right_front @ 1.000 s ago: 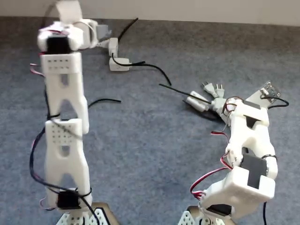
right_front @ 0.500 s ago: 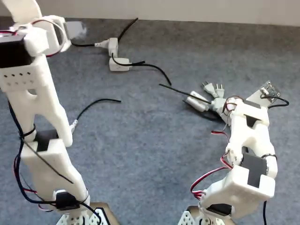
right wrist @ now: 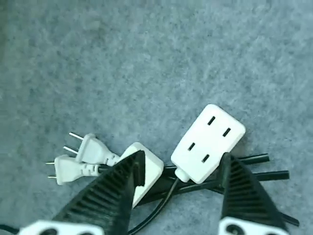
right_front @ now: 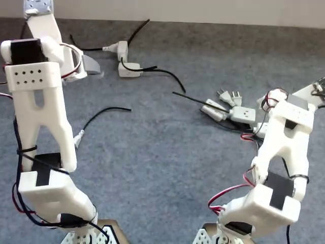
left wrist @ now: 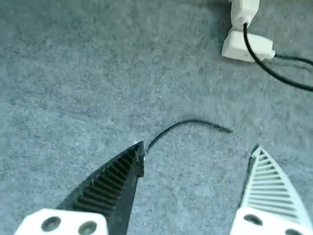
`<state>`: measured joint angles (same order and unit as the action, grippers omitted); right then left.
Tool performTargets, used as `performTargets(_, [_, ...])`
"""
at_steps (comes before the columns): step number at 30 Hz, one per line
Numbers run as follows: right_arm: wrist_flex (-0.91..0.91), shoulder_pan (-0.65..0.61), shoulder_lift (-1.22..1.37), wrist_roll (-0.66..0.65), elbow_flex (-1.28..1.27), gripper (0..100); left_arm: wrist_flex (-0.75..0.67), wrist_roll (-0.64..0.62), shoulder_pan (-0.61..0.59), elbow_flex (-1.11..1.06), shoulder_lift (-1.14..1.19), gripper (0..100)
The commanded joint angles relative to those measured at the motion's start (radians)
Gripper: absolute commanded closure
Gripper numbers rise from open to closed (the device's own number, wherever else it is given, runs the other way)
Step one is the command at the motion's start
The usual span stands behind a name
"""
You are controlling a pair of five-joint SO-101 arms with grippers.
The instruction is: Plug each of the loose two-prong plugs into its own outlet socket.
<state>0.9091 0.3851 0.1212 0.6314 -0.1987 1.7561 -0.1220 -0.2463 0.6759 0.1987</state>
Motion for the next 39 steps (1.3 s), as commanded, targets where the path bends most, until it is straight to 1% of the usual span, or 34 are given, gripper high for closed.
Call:
performTargets(1, [0.008,0.016,0.119,0.014,0.102,75.3,-0.068,0.002,0.019,-0.071,-0.045,67])
performTargets(3, [0.018,0.033,0.229,0.015,0.150,75.3,-0.100,0.002,0.019,-0.119,-0.045,67])
performTargets(5, [0.061,0.054,0.338,0.054,0.220,75.3,-0.129,0.002,0.019,-0.160,-0.045,67])
performTargets(8, [0.173,0.099,0.478,0.094,0.384,75.4,-0.155,0.009,0.035,-0.206,-0.045,67])
performTargets(11, [0.337,0.110,0.590,0.094,0.575,80.0,-0.172,0.063,0.064,-0.246,-0.045,67])
performTargets(13, [0.424,0.107,0.659,0.095,0.696,83.9,-0.175,0.069,0.077,-0.263,-0.045,67])
performTargets(16, [0.498,0.105,0.754,0.091,0.851,88.0,-0.175,0.068,0.093,-0.268,-0.045,67])
performTargets(20, [0.599,0.111,0.834,0.089,1.035,88.7,-0.169,0.068,0.094,-0.272,-0.045,67])
performTargets(21, [0.630,0.108,0.840,0.084,1.089,88.7,-0.167,0.068,0.093,-0.274,-0.045,67])
performTargets(23, [0.687,0.091,0.837,0.035,1.207,88.9,-0.152,0.069,0.087,-0.277,-0.045,67])
performTargets(27, [0.846,0.022,0.808,-0.046,1.538,88.9,-0.075,0.071,0.084,-0.323,-0.045,67])
performTargets(29, [0.857,-0.019,0.782,-0.094,1.678,89.0,-0.066,0.071,0.081,-0.367,-0.045,67])
performTargets(31, [0.857,-0.056,0.745,-0.147,1.705,89.0,-0.068,0.072,0.071,-0.420,-0.047,67])
performTargets(34, [0.857,-0.107,0.685,-0.153,1.685,89.0,-0.068,0.074,0.053,-0.486,-0.047,67])
performTargets(36, [0.857,-0.142,0.639,-0.152,1.620,89.0,-0.068,0.083,0.038,-0.533,-0.056,67])
performTargets(39, [0.858,-0.206,0.542,-0.150,1.463,89.0,-0.069,0.209,0.013,-0.602,-0.056,67])
